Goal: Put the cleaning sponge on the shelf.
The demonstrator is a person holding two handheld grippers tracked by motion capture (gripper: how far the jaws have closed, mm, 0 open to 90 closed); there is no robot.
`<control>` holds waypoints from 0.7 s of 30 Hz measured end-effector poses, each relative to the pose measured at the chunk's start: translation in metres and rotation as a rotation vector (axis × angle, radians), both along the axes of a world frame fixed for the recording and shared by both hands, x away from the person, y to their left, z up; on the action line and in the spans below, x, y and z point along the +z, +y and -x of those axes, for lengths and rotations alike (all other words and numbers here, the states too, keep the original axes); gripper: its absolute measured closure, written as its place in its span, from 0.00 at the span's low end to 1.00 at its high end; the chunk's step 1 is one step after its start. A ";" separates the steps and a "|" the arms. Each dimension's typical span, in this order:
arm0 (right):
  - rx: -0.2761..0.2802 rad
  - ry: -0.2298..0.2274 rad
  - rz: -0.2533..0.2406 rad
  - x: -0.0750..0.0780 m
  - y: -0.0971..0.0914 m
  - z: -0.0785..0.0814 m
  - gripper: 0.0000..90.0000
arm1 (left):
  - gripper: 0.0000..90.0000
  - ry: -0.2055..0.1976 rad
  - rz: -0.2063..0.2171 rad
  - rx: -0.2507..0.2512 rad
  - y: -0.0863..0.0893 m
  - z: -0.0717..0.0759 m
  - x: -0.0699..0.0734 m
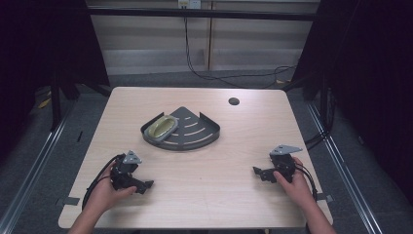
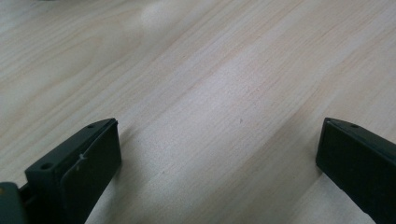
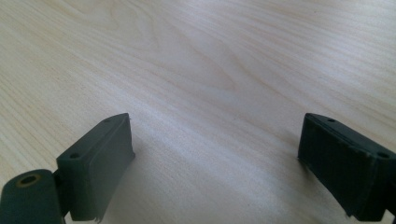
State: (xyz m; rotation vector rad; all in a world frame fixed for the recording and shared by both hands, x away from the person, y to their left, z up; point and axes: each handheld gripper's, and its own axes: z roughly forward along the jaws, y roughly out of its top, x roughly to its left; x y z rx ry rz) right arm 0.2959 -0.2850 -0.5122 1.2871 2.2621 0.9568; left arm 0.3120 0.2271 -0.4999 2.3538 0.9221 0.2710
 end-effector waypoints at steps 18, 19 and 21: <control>-0.002 0.000 0.001 0.000 0.000 0.000 0.10 | 0.00 -0.069 0.075 -0.026 0.008 0.004 -0.007; -0.002 0.000 0.001 0.000 0.000 0.000 0.10 | 0.00 -0.069 0.081 -0.028 0.009 0.004 -0.008; -0.004 0.002 -0.001 0.000 0.000 0.000 0.10 | 0.00 -0.082 0.088 -0.031 0.009 0.004 -0.009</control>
